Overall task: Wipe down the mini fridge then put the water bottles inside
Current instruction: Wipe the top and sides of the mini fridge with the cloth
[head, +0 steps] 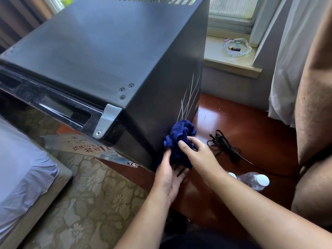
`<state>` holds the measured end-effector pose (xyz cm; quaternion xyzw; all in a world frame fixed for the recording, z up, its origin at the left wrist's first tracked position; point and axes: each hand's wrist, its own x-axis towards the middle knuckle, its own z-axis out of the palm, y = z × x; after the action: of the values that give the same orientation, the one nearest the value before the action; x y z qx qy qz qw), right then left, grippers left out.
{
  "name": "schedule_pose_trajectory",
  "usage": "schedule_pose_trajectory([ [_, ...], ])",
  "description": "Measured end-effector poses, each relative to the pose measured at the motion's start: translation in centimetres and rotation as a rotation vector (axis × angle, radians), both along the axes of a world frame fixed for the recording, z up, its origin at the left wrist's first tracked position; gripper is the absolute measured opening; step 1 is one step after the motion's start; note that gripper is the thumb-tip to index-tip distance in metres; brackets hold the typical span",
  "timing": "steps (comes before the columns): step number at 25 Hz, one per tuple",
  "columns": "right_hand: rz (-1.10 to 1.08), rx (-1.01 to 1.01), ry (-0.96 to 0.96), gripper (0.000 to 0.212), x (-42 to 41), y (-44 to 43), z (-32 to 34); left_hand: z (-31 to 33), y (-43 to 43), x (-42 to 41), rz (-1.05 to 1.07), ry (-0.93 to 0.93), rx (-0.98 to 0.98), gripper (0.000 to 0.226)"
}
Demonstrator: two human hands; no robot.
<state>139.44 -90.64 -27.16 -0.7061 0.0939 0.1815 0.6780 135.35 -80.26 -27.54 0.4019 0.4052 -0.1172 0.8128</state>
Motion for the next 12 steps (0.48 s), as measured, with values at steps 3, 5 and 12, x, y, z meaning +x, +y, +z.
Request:
schedule_pose_trajectory([
  [3,-0.065,0.026,-0.095,0.027,1.7,-0.4,1.8,1.1,-0.7,1.8,0.000,-0.086,-0.037,0.034],
  [5,-0.105,0.056,-0.131,0.044,2.7,-0.8,2.8,2.1,-1.1,2.8,-0.012,-0.144,-0.077,0.037],
  [12,-0.065,0.181,-0.056,0.056,5.2,-1.9,2.2,2.5,-2.0,4.1,0.003,-0.137,-0.105,0.035],
])
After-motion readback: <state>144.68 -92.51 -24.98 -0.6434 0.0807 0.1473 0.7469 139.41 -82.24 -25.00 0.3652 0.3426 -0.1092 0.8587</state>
